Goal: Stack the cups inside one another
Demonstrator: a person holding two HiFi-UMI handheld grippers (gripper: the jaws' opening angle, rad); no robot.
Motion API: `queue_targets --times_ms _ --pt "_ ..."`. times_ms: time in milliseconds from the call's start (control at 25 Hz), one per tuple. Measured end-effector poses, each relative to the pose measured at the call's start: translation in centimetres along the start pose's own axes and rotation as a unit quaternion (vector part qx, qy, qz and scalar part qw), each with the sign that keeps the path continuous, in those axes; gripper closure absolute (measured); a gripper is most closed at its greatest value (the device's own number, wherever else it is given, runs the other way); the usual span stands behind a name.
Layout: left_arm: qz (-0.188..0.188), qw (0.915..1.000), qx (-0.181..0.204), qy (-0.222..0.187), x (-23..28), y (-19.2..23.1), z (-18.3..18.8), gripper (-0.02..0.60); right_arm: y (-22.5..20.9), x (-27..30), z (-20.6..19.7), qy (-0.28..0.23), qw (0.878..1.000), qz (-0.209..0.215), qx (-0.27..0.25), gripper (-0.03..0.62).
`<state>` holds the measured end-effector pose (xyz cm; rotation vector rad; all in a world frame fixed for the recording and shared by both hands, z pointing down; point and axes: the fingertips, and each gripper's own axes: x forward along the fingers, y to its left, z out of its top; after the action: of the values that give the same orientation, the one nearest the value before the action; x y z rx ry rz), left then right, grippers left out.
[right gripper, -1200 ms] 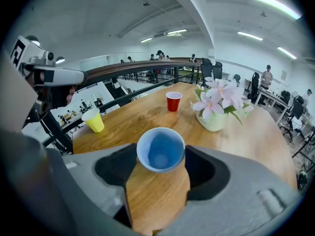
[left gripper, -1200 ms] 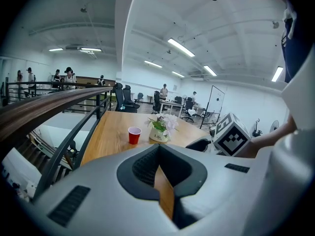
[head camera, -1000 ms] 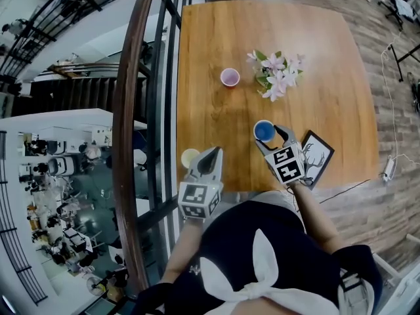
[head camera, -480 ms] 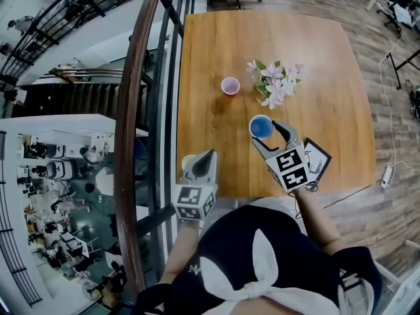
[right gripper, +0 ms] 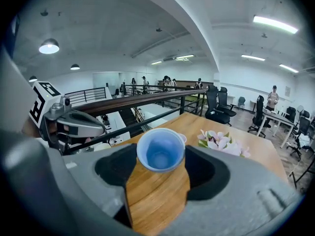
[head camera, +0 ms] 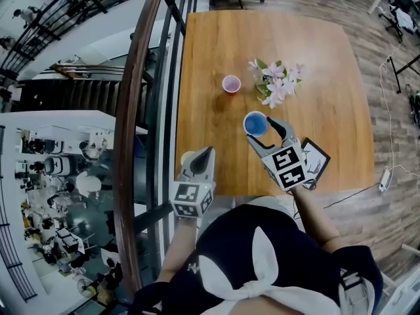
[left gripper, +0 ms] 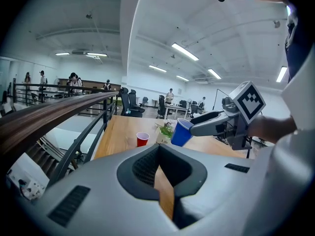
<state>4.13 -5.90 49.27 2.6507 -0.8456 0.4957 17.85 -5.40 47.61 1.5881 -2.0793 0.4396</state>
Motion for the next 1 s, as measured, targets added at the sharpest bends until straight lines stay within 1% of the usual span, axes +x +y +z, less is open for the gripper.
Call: queue_targets --times_ms 240,480,680,1000 --pt "0.030 0.9995 -0.012 -0.008 -1.7 1.7 -0.2 0.565 1.8 0.6 0.9 -0.002 1.000 0.021 -0.015 0.292" --pt "0.071 0.9970 -0.026 -0.014 -4.1 3.8 -0.9 0.565 4.7 1.8 1.9 -0.007 0.998 0.056 -0.036 0.292" --pt "0.108 0.9930 -0.044 -0.019 -6.6 5.5 -2.0 0.565 7.9 2.9 2.7 -0.011 0.994 0.094 -0.052 0.292" --pt "0.160 0.9843 -0.069 -0.027 -10.4 7.3 -3.6 0.565 13.2 4.2 4.3 -0.017 0.984 0.154 -0.085 0.292"
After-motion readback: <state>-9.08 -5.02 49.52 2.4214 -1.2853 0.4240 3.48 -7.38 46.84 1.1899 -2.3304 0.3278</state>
